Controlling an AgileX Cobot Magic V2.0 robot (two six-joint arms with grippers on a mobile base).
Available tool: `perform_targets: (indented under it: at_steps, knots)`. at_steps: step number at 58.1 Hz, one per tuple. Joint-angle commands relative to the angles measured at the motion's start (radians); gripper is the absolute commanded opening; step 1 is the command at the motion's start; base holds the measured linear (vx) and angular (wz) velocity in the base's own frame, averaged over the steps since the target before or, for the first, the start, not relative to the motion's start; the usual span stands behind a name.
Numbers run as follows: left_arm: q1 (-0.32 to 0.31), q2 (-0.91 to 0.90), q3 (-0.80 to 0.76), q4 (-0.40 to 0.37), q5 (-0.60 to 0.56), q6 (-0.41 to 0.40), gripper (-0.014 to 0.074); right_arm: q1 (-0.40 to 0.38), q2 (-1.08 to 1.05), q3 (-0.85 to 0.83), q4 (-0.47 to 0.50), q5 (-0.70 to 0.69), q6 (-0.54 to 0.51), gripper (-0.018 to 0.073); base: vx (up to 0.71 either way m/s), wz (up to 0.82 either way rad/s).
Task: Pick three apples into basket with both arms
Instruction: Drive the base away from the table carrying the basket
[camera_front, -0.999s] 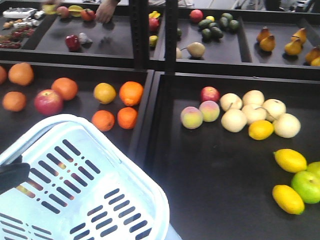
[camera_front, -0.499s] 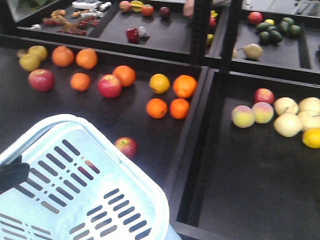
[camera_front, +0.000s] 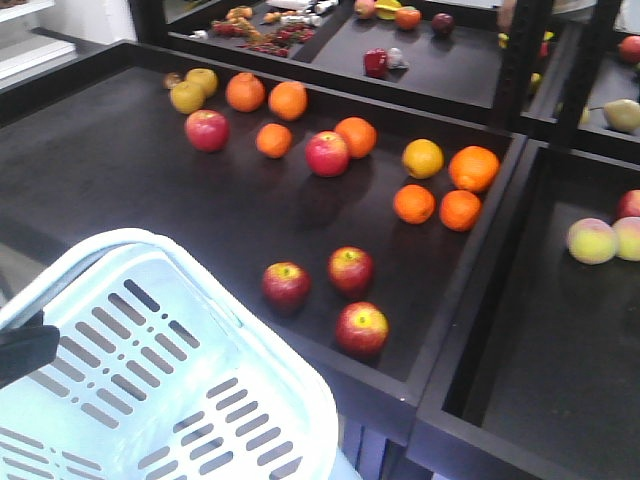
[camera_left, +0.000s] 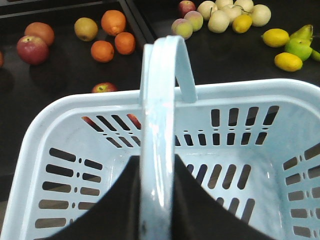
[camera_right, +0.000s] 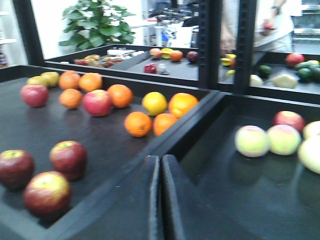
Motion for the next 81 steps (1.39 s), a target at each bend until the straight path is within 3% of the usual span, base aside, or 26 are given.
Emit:
perform_targets:
  at_steps: [1, 81]
  knots:
    - [-0.003, 0.001, -0.026, -0.022, -0.090, -0.009, -0.0006, -0.005, -0.011, 0.012, -0.009, -0.072, -0.008, -0.0005, -0.11, 0.35]
    - [-0.003, 0.001, -0.026, -0.022, -0.090, -0.009, -0.0006, -0.005, -0.011, 0.012, -0.009, -0.072, -0.008, -0.0005, -0.10, 0.32]
